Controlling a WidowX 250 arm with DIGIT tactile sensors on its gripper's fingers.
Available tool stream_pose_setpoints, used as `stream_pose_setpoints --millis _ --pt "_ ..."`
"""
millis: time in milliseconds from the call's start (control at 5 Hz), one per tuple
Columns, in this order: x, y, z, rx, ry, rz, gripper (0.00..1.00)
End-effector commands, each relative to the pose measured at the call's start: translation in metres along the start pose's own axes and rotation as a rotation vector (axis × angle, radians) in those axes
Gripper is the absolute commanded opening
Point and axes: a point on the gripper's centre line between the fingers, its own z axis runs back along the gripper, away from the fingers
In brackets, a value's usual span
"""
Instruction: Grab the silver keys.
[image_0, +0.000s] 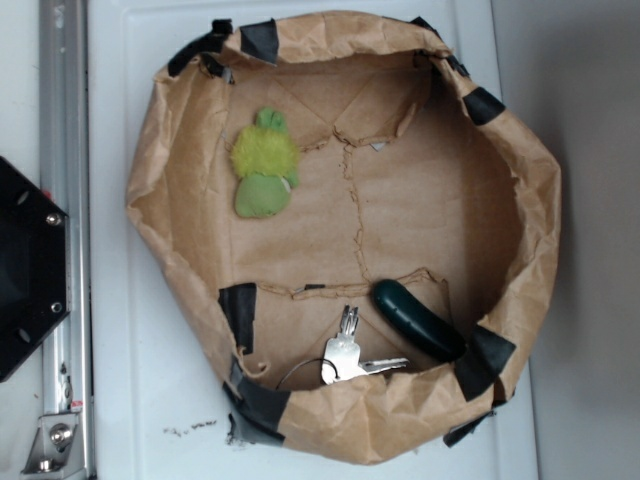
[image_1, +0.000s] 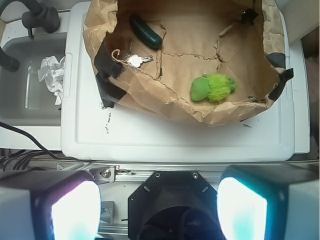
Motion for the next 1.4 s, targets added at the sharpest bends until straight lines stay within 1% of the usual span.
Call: stream_pose_setpoints --millis 0,200,400,600,800,1000,1200 --pt "0.0 0.0 0.0 0.0 0.0 0.0 1.0" --pt "0.041 -0.012 -0.013 0.052 -0.071 0.104 1.0" --pt "0.07 -0.016 -0.017 0.064 -0.091 0.169 1.0" --pt "0.088 -0.016 -0.023 0.074 -0.102 0.209 1.0" --pt "0.109 0.001 -0.038 0.046 -0.076 0.316 1.0" --pt "0.117 0.01 -0.055 -0.018 0.0 0.43 1.0" --pt "0.124 0.012 -0.066 -0.105 0.084 0.552 1.0"
